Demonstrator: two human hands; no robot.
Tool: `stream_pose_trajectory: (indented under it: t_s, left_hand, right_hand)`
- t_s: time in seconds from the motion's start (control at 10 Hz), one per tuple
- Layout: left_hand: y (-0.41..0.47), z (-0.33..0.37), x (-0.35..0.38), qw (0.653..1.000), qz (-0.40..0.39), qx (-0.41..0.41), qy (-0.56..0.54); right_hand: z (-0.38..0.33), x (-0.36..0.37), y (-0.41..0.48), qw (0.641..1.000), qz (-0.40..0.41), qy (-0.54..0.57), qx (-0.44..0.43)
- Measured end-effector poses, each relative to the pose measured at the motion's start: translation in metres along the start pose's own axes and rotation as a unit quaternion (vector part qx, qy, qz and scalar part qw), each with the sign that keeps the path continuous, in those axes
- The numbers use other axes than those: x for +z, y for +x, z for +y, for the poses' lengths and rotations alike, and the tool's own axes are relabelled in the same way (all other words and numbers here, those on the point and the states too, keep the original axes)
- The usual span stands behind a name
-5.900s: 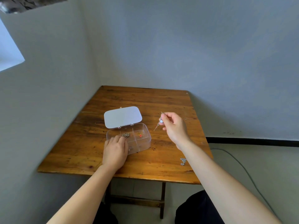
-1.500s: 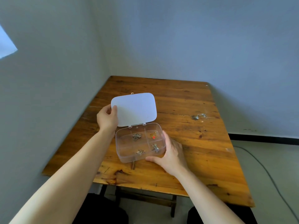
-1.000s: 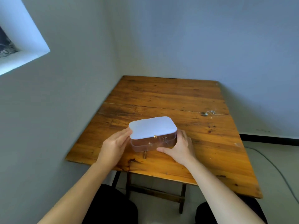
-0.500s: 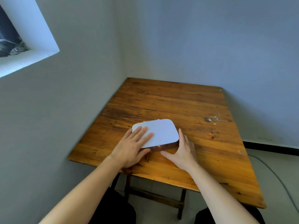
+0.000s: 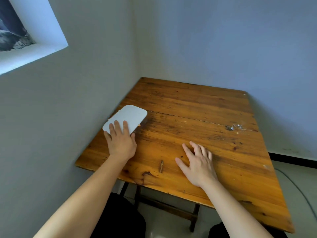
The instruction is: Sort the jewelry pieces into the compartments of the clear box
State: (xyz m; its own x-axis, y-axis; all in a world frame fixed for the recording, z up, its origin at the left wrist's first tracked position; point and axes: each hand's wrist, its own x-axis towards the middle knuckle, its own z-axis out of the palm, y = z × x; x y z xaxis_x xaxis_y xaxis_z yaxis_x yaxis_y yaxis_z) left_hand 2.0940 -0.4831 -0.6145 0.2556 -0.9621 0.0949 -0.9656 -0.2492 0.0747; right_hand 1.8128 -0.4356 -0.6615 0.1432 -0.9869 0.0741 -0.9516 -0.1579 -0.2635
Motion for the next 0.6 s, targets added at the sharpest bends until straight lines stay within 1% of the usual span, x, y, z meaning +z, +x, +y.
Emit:
stream_pose_trajectory:
  t_s: [0.2, 0.3, 0.4, 0.5, 0.6]
  left_hand:
    - [0.020, -0.019, -0.006, 0.998, -0.019, -0.068, 0.001]
    - [0.025, -0.022, -0.008, 0.996, -0.035, -0.080, 0.004]
    - [0.020, -0.019, -0.006, 0.995, -0.023, -0.093, 0.000]
    - [0.001, -0.013, -0.004, 0.997, 0.029, -0.063, -0.014]
    - [-0.026, 0.007, 0.012, 0.995, 0.067, 0.073, -0.032]
  right_hand:
    - [-0.001, -0.002, 0.000, 1.000, -0.009, -0.001, 0.006]
    - [-0.001, -0.002, 0.000, 1.000, -0.015, 0.001, 0.009]
    - [-0.002, -0.005, 0.002, 0.999, -0.035, 0.011, 0.020]
    - [0.001, -0.009, 0.005, 0.997, -0.070, 0.022, 0.019]
    - [-0.006, -0.035, 0.020, 0.992, -0.088, 0.087, 0.018]
